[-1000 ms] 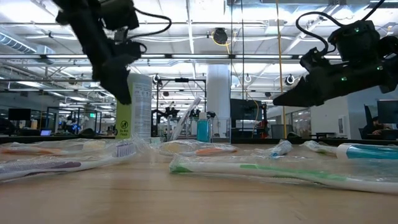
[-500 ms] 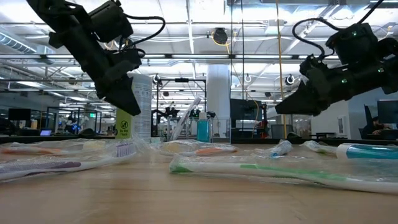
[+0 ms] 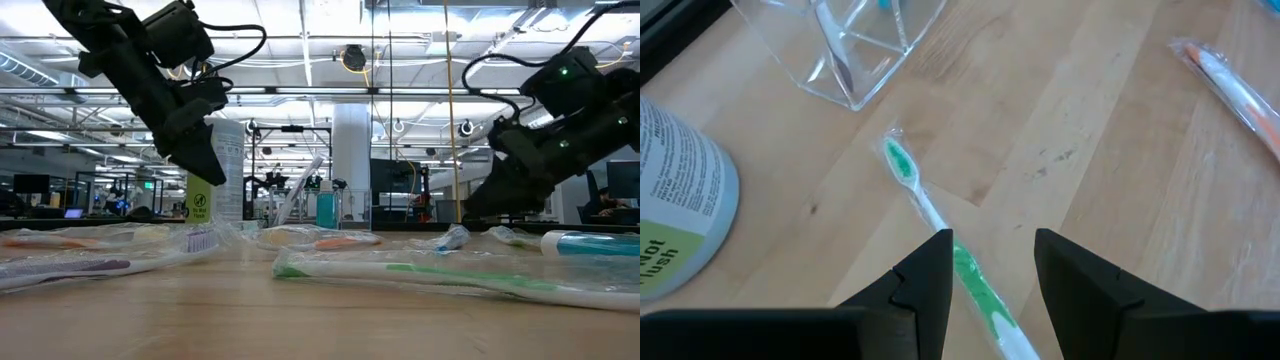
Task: Pick & Place toothbrushing station
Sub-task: Put the top right green toothbrush into the transparent organizer
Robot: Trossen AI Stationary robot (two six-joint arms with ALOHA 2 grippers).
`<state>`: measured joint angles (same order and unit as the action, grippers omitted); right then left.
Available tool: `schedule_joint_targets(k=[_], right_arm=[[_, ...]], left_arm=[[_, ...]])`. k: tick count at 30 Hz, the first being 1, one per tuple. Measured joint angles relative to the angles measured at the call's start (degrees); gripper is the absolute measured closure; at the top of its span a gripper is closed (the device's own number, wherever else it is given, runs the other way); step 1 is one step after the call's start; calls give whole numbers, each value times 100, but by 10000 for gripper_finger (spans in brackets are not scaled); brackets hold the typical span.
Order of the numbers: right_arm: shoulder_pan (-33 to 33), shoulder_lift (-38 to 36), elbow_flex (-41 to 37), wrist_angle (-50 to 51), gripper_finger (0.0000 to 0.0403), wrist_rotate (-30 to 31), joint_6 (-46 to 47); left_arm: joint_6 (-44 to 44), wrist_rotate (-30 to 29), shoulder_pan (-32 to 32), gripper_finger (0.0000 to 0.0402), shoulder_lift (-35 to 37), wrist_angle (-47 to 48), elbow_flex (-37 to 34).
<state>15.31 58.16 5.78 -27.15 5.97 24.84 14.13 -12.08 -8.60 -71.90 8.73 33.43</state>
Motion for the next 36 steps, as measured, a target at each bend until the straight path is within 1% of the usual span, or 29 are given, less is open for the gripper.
schedule_joint_targets(k=[2, 5, 8, 11, 13, 15, 17, 23, 25, 29, 31, 36], right_arm=[[2, -174, 0, 333, 230, 5, 103], [2, -459, 0, 481, 231, -3, 412], [2, -738, 0, 759, 231, -2, 492], [0, -995, 0, 1317, 231, 149, 533], [0, -1085, 0, 1838, 231, 425, 897], [2, -1109, 0, 2200, 232, 463, 1340], [-36, -1113, 4, 2293, 232, 451, 1596], [-150, -1069, 4, 2149, 232, 414, 1701], [-155, -1069, 4, 2145, 232, 399, 1939], [-152, -1050, 4, 2115, 232, 73, 2367], [-153, -1050, 4, 2115, 232, -38, 2387], [-153, -1040, 4, 2122, 233, -23, 2398]], left_arm=[[-1, 0, 0, 252, 0, -3, 0], [0, -1, 0, 252, 0, -2, 0], [0, -2, 0, 252, 0, 0, 0], [0, -2, 0, 252, 0, 0, 0], [0, -2, 0, 252, 0, -2, 0], [0, -4, 0, 252, 0, -2, 0], [0, -4, 0, 252, 0, -2, 0], [0, -4, 0, 252, 0, -4, 0], [0, -4, 0, 252, 0, -7, 0], [0, -4, 0, 252, 0, -6, 0], [0, -4, 0, 252, 0, -4, 0], [0, -4, 2, 252, 0, -4, 0]])
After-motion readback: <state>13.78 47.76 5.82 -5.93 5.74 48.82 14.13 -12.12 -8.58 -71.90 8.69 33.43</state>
